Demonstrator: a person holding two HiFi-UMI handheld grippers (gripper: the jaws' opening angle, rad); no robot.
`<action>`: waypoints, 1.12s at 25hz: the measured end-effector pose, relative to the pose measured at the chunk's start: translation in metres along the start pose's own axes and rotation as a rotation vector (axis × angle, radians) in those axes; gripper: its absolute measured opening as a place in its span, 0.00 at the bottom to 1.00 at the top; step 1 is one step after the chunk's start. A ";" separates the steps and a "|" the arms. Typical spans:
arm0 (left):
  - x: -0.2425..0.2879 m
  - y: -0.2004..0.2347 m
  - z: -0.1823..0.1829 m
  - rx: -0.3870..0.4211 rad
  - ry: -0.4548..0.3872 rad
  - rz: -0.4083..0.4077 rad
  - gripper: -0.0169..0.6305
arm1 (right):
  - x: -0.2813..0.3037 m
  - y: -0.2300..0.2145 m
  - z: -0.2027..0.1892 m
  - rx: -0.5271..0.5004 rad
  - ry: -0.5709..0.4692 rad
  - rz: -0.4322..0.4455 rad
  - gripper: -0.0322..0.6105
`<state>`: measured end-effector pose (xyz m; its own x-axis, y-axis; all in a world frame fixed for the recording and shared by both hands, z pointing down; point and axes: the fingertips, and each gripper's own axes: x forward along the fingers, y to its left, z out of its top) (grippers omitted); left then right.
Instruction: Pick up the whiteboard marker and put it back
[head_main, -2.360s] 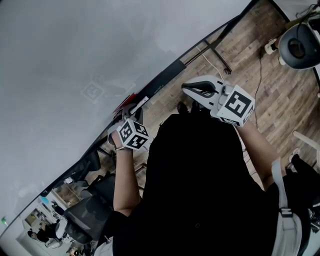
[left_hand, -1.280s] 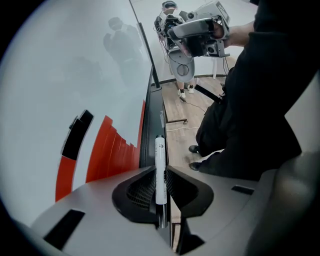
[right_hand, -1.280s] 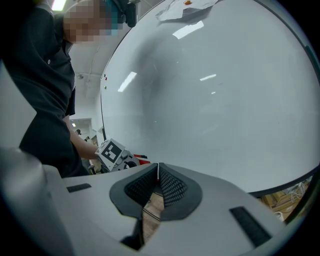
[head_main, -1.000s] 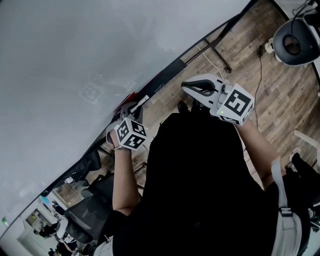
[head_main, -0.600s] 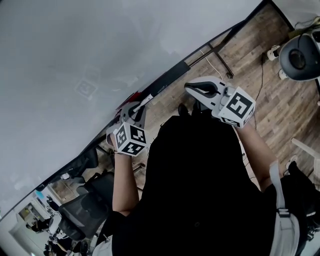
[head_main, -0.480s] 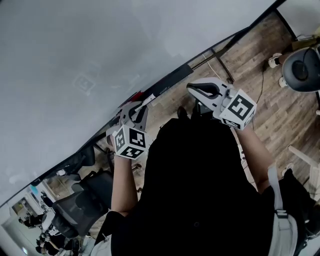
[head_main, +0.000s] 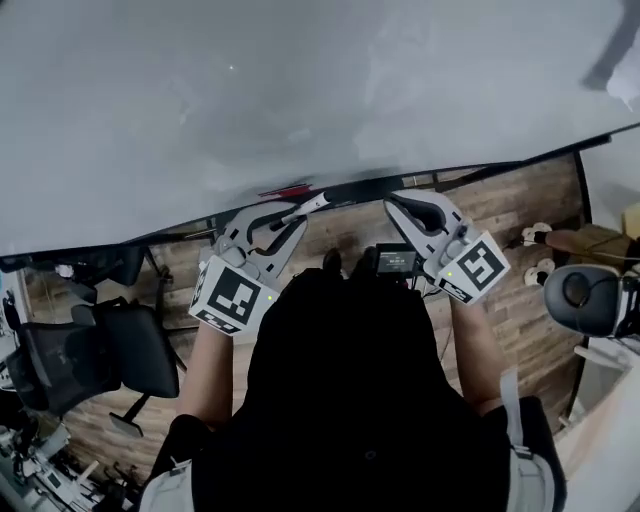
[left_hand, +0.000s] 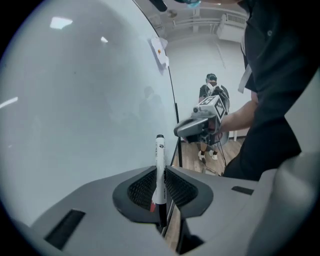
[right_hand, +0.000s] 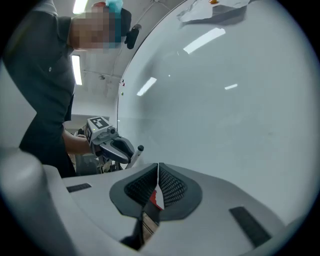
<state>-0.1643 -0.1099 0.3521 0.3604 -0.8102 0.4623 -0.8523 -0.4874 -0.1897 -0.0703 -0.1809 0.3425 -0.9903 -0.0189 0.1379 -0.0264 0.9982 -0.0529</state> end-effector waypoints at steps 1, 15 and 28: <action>-0.008 0.002 0.012 -0.003 -0.030 0.013 0.13 | 0.002 0.003 0.009 -0.016 -0.006 0.017 0.08; -0.098 0.019 0.068 -0.262 -0.469 0.170 0.13 | 0.042 0.041 0.070 -0.121 -0.059 0.235 0.08; -0.090 -0.044 0.065 -0.348 -0.618 0.232 0.13 | -0.024 0.031 0.056 -0.068 -0.049 0.257 0.08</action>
<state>-0.1345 -0.0363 0.2628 0.2166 -0.9652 -0.1466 -0.9662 -0.2334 0.1090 -0.0546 -0.1530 0.2818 -0.9687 0.2346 0.0806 0.2343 0.9721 -0.0136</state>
